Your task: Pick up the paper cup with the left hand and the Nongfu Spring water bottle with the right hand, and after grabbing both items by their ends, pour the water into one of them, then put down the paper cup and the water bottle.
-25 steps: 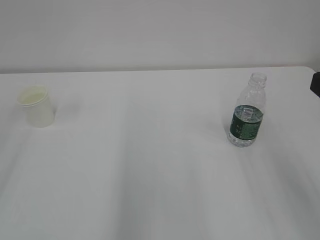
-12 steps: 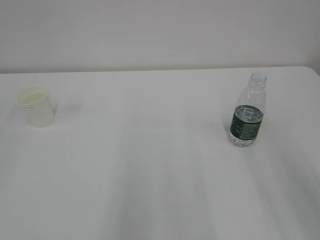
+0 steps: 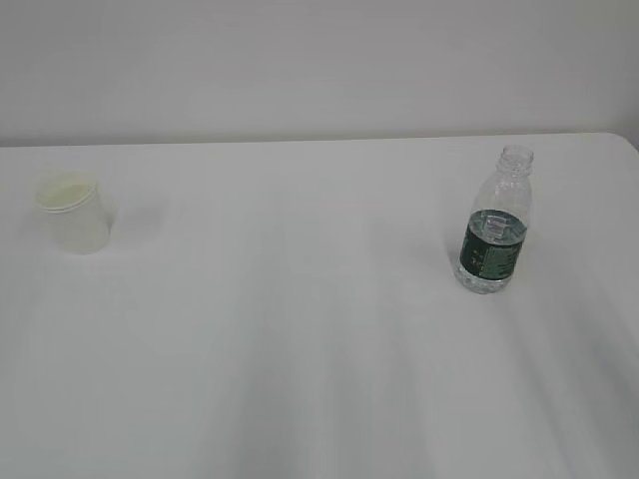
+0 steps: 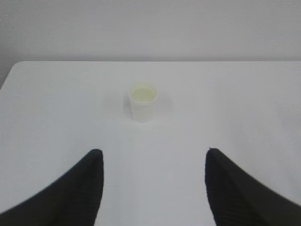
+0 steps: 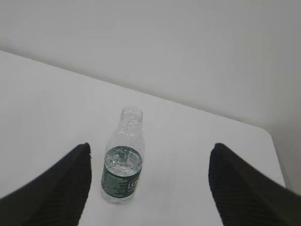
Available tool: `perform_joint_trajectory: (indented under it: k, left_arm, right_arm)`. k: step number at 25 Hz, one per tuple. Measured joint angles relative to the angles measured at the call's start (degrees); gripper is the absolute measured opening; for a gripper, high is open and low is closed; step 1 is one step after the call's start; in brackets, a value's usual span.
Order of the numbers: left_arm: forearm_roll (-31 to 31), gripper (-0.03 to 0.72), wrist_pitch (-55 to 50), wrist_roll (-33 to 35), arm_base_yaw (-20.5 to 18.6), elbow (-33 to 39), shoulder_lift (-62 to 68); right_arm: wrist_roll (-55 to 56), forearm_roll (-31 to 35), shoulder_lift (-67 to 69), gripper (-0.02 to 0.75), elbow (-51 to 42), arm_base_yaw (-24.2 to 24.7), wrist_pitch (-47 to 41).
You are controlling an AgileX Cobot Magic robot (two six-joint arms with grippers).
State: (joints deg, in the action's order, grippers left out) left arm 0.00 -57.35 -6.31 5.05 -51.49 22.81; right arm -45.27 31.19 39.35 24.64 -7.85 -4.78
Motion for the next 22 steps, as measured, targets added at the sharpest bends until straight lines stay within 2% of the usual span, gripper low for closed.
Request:
perform_joint_trajectory:
  k: [10,16,22]
  left_arm:
    - [0.65,0.484,-3.25,-0.63,0.00,0.00,-0.58]
    - [0.65,0.484,-2.98,-1.58,0.00,0.00,-0.71]
    - [0.65,0.484,-2.11,-1.92,0.00,0.00,-0.71]
  right_arm:
    - [-8.48,0.23,-0.30,0.593,0.00,0.00,3.09]
    - [-11.22,11.27,-4.43,0.582,0.00,0.00,9.49]
    - [-15.66,13.16,-8.77,0.538,-2.31,0.00,11.21]
